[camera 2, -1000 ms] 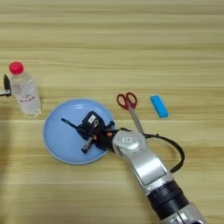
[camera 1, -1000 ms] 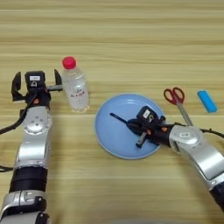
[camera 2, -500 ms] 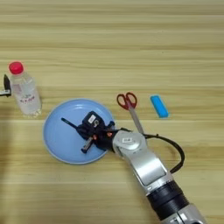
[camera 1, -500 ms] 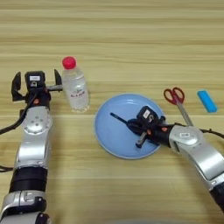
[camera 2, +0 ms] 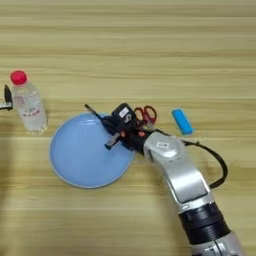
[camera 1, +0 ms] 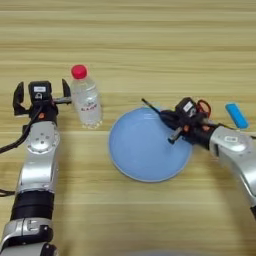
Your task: Move the objects on the table
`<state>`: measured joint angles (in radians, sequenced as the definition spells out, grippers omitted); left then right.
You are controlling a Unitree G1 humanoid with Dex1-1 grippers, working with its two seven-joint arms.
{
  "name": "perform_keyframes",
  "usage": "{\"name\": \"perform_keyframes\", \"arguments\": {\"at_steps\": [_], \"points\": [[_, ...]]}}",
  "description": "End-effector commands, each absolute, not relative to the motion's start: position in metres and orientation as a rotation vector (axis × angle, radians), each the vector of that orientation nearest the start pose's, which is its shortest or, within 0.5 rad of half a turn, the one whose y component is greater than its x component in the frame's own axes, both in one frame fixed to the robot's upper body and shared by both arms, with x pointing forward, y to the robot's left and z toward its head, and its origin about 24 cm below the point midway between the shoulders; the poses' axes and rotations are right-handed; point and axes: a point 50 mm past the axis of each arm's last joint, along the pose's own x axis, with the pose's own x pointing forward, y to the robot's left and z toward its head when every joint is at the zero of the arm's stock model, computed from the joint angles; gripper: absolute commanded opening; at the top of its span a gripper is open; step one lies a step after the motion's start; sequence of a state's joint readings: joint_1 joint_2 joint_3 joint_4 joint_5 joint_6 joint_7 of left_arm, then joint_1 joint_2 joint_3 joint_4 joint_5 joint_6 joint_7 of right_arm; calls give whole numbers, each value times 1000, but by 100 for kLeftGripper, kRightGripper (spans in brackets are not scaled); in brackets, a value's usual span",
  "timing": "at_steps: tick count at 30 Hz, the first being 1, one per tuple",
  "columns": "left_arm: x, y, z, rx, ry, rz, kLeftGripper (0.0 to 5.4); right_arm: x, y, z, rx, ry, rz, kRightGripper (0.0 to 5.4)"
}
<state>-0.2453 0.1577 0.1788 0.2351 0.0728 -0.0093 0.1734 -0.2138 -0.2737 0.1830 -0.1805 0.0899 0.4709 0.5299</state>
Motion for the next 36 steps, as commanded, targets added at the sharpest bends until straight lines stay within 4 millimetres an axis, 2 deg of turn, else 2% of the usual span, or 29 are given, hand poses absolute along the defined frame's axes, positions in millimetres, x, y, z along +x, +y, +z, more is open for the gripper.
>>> {"name": "perform_keyframes", "arguments": {"at_steps": [1,9,15,20,36], "points": [[295,218,62,194,-29,316,540,280,-140,96,-197,152,631,31],[295,219,63,191,-31,321,540,290,-197,88,-192,220,380,31],[295,219,63,193,-33,321,540,289,-215,78,-210,270,304,31],[294,221,64,204,-37,330,540,288,-221,74,-218,291,285,31],[294,221,64,208,-36,337,540,287,-214,53,-217,367,312,31]]}}
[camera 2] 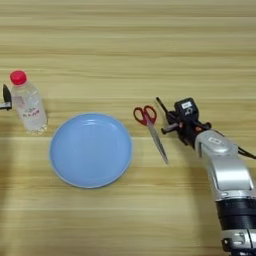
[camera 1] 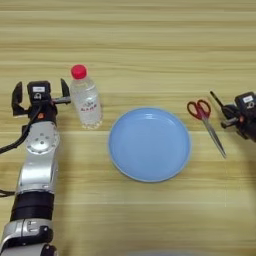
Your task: Move the objects on the table
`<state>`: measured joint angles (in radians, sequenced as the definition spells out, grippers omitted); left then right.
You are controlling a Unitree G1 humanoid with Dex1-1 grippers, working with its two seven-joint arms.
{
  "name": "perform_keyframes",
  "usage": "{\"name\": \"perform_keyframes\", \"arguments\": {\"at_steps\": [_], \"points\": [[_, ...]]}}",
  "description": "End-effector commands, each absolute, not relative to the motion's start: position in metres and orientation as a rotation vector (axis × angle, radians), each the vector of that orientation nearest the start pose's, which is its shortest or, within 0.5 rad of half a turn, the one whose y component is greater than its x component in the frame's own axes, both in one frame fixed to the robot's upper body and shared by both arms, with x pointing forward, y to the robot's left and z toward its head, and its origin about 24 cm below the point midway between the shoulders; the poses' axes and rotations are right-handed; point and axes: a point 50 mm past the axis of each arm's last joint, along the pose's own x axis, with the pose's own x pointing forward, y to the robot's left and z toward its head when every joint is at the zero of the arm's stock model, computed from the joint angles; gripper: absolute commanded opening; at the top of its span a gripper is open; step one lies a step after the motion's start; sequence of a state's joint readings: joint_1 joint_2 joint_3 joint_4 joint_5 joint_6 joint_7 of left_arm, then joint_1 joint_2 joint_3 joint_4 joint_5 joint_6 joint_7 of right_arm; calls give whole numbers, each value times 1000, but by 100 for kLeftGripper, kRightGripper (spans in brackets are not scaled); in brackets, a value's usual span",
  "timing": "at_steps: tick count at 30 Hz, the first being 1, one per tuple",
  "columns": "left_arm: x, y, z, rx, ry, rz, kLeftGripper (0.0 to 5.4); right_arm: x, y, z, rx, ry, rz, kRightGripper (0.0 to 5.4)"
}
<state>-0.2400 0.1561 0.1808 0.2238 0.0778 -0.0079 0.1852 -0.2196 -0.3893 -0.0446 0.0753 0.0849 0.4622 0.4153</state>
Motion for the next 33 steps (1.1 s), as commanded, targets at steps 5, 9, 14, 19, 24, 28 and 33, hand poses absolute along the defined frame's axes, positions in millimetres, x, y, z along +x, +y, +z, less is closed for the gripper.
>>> {"name": "perform_keyframes", "arguments": {"at_steps": [5,9,14,19,24,28,33], "points": [[294,222,64,208,-36,338,540,287,-214,50,-216,376,311,31],[294,222,64,208,-37,342,540,288,-215,49,-217,381,303,31],[294,223,64,206,-38,347,540,289,-216,48,-215,382,297,31],[294,223,64,205,-39,352,540,289,-216,47,-218,387,298,31],[294,224,64,204,-39,352,540,289,-213,47,-216,378,310,75],[294,223,64,204,-39,351,540,289,-208,52,-172,347,331,130],[294,223,64,205,-39,351,540,290,-208,55,-160,326,323,181]]}}
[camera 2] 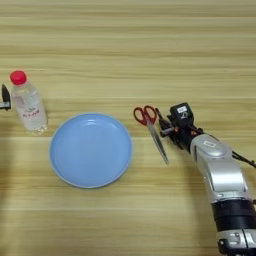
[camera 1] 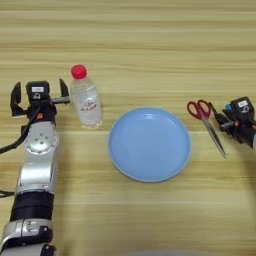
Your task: Move the objects on the table
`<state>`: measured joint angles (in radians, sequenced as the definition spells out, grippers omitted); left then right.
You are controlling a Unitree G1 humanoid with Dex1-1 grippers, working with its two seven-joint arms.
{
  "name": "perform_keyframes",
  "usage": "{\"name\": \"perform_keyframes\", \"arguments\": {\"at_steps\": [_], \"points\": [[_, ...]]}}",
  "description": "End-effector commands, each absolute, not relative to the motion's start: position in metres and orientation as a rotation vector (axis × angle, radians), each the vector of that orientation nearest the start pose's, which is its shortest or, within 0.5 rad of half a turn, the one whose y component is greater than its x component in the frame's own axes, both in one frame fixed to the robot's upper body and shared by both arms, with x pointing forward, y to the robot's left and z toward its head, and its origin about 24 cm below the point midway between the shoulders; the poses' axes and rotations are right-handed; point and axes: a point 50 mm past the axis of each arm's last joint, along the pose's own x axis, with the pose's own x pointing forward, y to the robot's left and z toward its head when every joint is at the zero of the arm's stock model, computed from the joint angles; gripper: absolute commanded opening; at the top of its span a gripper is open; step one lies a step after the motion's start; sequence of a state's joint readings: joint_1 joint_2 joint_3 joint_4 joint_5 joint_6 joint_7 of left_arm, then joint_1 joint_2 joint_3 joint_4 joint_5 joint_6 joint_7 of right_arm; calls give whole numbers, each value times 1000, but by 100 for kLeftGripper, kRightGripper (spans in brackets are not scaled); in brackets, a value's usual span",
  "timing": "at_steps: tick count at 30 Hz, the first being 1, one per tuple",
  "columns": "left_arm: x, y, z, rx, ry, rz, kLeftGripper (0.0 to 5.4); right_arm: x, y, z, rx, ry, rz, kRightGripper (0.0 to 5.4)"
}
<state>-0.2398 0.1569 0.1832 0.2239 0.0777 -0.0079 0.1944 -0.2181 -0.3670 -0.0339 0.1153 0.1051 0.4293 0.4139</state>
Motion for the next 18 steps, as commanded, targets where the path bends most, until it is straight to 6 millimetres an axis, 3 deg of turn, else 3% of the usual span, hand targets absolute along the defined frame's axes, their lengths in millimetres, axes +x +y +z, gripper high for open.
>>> {"name": "perform_keyframes", "arguments": {"at_steps": [1,9,14,18], "points": [[294,223,64,205,-39,351,540,290,-208,56,-155,317,324,197],[293,224,64,204,-40,351,540,296,-207,71,-106,188,310,282],[293,224,65,200,-44,356,540,311,-225,86,-64,15,203,351],[292,228,69,181,-77,389,540,322,-238,87,-48,-80,134,395]]}}
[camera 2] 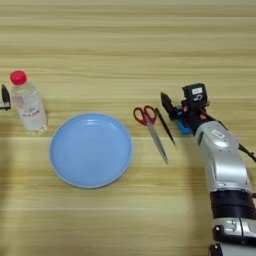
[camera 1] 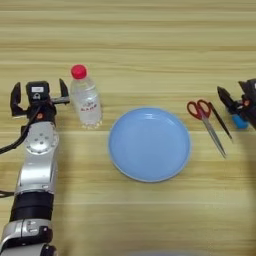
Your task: Move the objects on the table
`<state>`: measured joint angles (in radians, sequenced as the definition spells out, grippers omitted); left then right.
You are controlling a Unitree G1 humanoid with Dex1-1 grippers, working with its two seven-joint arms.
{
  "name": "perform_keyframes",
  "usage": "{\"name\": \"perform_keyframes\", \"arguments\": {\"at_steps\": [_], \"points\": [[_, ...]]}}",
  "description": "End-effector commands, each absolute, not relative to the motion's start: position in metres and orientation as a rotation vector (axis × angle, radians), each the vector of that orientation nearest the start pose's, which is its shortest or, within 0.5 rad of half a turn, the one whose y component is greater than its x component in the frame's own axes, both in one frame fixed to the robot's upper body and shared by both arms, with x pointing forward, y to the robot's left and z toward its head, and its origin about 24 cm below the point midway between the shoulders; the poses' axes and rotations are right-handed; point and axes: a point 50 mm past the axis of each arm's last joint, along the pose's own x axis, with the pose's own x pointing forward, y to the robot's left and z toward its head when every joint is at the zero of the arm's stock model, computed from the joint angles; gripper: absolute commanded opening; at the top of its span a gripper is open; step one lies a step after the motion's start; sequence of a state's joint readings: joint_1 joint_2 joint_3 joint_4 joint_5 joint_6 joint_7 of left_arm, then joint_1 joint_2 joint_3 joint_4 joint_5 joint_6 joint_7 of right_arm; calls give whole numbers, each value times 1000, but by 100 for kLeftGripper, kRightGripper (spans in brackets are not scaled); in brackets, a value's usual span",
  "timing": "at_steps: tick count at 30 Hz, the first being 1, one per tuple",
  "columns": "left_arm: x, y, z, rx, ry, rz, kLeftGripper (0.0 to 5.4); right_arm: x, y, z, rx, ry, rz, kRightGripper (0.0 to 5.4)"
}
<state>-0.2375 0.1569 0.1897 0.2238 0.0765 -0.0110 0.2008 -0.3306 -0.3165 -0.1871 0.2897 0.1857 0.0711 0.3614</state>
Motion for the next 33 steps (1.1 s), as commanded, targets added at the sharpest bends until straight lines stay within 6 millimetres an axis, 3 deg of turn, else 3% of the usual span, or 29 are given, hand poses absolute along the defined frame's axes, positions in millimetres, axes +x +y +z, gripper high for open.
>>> {"name": "perform_keyframes", "arguments": {"at_steps": [1,11,30,33], "points": [[292,229,70,179,-80,391,540,324,-241,86,-48,-88,122,406],[292,229,73,157,-110,396,540,326,-260,73,-24,-62,3,537],[282,233,112,52,-385,443,540,329,-263,71,-22,-53,-6,537],[281,227,121,41,-427,407,540,330,-262,70,-23,-49,-4,537]]}}
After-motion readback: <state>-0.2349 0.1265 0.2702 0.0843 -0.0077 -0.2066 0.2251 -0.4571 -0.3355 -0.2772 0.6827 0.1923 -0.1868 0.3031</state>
